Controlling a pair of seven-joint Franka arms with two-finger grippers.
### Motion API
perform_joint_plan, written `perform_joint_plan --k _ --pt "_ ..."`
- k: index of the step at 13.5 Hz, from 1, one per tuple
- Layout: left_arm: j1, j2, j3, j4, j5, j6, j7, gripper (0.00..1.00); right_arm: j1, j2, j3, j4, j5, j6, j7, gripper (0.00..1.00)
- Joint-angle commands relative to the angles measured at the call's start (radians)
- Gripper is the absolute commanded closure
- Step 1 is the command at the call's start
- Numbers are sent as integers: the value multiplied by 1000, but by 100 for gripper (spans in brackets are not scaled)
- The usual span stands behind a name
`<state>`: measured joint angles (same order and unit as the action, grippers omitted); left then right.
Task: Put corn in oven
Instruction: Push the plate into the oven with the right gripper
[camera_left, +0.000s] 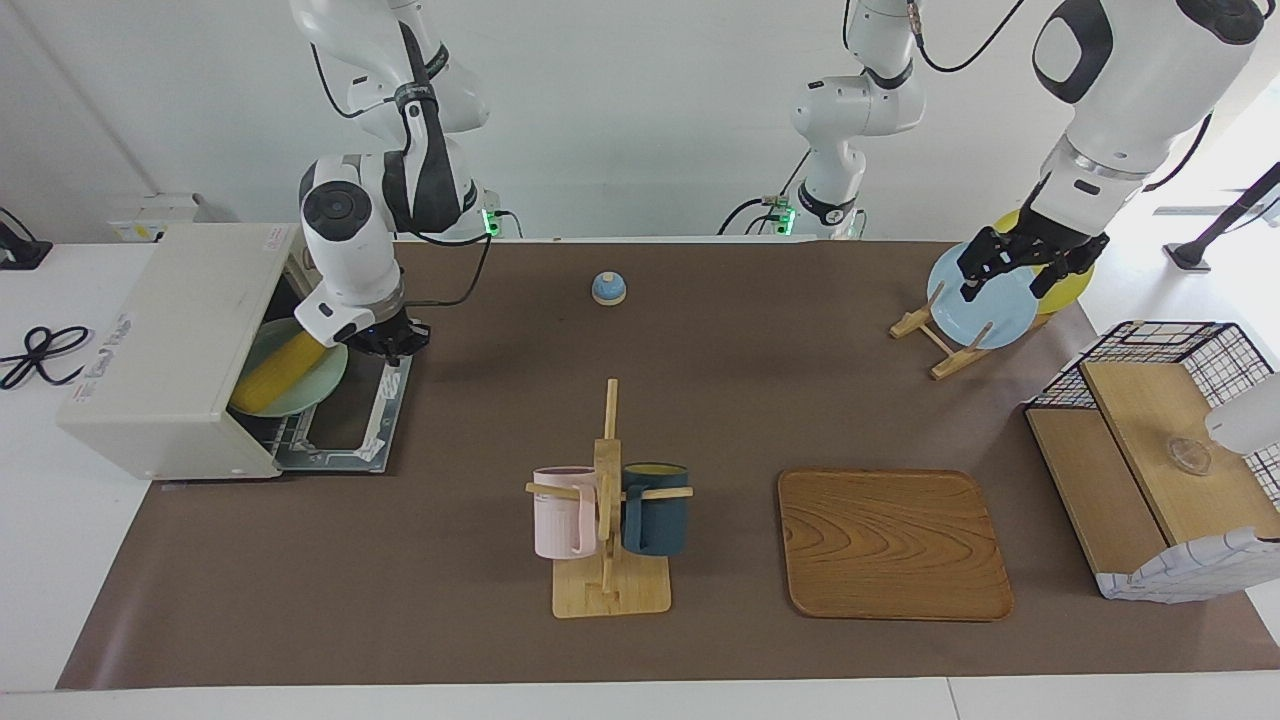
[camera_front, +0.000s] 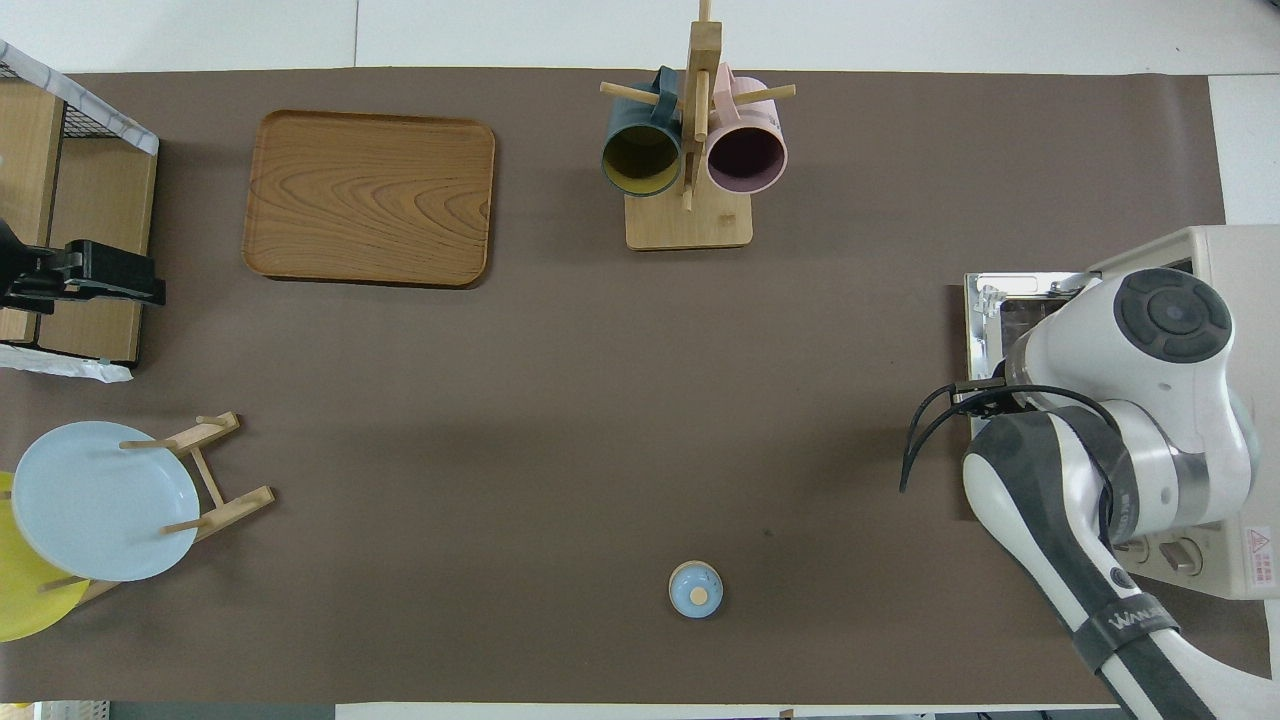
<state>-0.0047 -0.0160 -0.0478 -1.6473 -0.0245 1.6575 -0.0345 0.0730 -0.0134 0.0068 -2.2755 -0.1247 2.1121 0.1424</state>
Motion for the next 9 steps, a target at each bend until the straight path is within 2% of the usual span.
perform_joint_plan --k 1,3,9 --pt "12 -19 -7 -19 15 7 5 0 68 -31 4 -91 25 55 116 100" --pt "12 -19 -7 -19 15 7 5 0 82 -39 4 -127 25 86 132 100" --pt "12 -19 -7 -19 15 7 5 0 41 -60 -1 -200 25 161 72 100"
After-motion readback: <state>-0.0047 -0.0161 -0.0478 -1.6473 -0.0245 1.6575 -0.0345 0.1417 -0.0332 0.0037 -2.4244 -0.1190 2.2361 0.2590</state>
